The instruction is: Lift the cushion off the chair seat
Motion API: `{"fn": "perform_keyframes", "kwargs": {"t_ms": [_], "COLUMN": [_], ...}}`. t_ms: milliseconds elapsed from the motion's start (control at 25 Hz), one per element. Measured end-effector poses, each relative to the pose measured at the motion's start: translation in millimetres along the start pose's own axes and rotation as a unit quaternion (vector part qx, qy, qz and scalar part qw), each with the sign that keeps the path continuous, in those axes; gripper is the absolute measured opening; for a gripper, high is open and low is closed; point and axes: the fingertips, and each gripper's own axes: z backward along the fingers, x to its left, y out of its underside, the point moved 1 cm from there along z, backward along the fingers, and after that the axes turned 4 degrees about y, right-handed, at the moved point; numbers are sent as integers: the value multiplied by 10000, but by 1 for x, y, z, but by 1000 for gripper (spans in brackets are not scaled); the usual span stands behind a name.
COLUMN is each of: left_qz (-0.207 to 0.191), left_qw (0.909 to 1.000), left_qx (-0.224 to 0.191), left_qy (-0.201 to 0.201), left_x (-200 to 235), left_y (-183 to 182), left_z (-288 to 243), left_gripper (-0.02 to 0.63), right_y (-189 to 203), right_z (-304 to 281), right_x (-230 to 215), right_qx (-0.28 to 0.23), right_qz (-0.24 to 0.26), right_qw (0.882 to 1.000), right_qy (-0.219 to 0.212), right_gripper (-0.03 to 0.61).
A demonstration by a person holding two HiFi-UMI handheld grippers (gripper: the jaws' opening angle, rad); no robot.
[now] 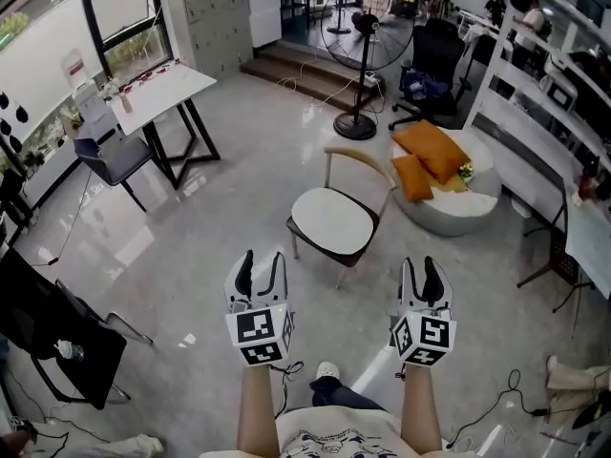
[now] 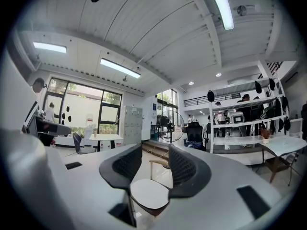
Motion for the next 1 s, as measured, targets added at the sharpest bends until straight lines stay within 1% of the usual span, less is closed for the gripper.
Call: {"fn": "perform_keyframes", "kwargs": {"t_ms": [160,440,720,840,1000], "left_qz": [11,3,19,7,12], "left_qw": [10000,9999,9996,9996,9995], "left_qx": [-25,107,231,251,299], "left_qy": [-66,-126,-157,-107,-26], "left_x": [-8,-9,12,18,36], "left_y": [-5,-6,-5,-6,-15], "left_z": [-48,-107,-175,-212,-270], "left_gripper": [207,207,209,207,209], "right_y": [-2,4,12,16,11], "right_z": [-48,-108,-177,-212,-266], "right_x": [-20,-38,-38,-39,-32], "right_qx": [-32,80,164,194,238], "right_qz": [-38,-103,-174,-179,-147], "right_qw": [10000,9999,9997,9996,9995], "right_qy": [-29,-45,15,58,120], "right_gripper": [187,187,187,187,187]}}
